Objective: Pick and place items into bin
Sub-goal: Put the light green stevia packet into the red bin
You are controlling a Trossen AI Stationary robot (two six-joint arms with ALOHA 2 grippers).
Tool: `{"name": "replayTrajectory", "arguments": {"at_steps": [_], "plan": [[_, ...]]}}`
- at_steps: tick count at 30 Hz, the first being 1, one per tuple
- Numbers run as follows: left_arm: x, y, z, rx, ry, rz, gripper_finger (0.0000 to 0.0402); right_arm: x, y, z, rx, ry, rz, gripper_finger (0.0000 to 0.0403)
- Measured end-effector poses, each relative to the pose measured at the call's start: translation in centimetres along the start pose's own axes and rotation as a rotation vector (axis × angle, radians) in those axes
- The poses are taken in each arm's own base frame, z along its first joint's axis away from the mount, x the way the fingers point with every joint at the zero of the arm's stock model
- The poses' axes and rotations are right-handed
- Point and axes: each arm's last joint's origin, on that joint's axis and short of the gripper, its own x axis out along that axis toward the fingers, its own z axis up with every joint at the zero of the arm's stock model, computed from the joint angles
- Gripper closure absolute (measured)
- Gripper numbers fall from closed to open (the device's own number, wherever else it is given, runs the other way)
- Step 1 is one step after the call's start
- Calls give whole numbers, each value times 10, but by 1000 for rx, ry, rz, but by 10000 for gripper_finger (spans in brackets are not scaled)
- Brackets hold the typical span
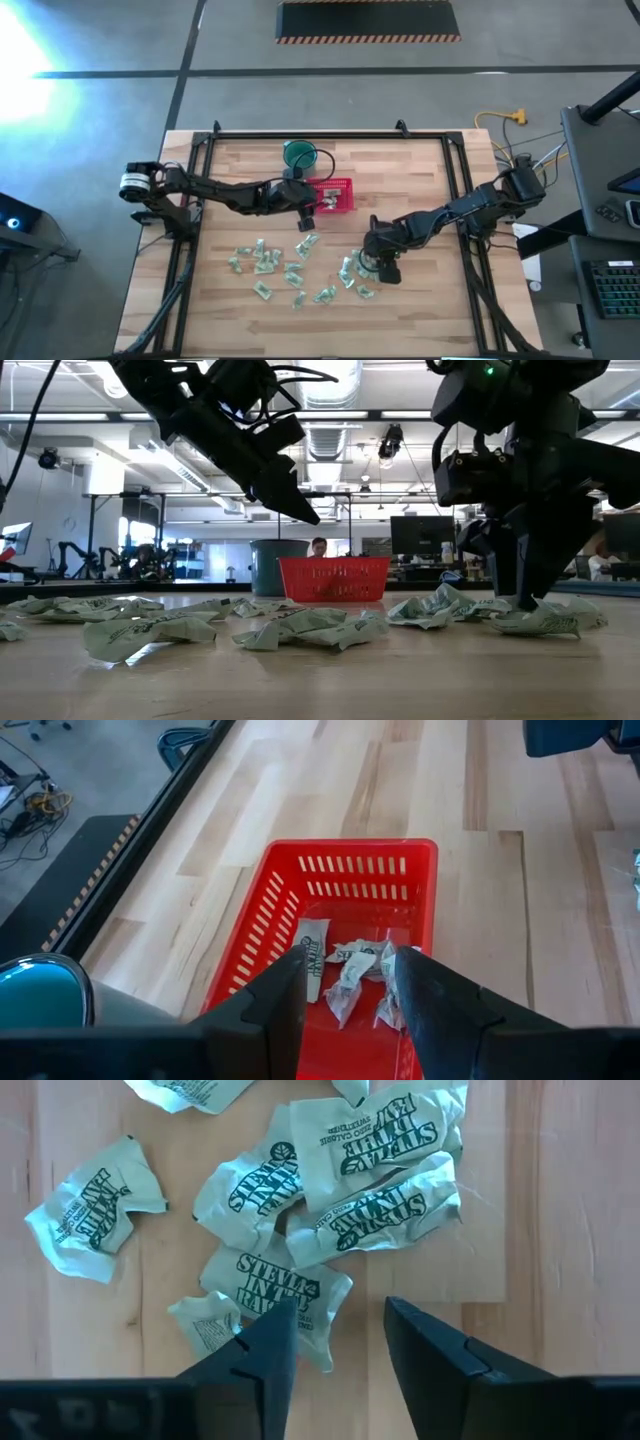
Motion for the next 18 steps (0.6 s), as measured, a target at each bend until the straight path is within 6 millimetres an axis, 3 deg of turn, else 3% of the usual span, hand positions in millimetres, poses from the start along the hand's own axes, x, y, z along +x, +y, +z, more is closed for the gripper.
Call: {"name": "replayTrajectory", "arguments": {"at_steps": [12, 18], "plan": [[0, 0, 0, 0, 0, -1, 264, -3, 0, -1, -59, -4, 4, 385], [0, 0, 0, 0, 0, -1, 264, -10, 2, 1, -66, -33, 12, 394]]}}
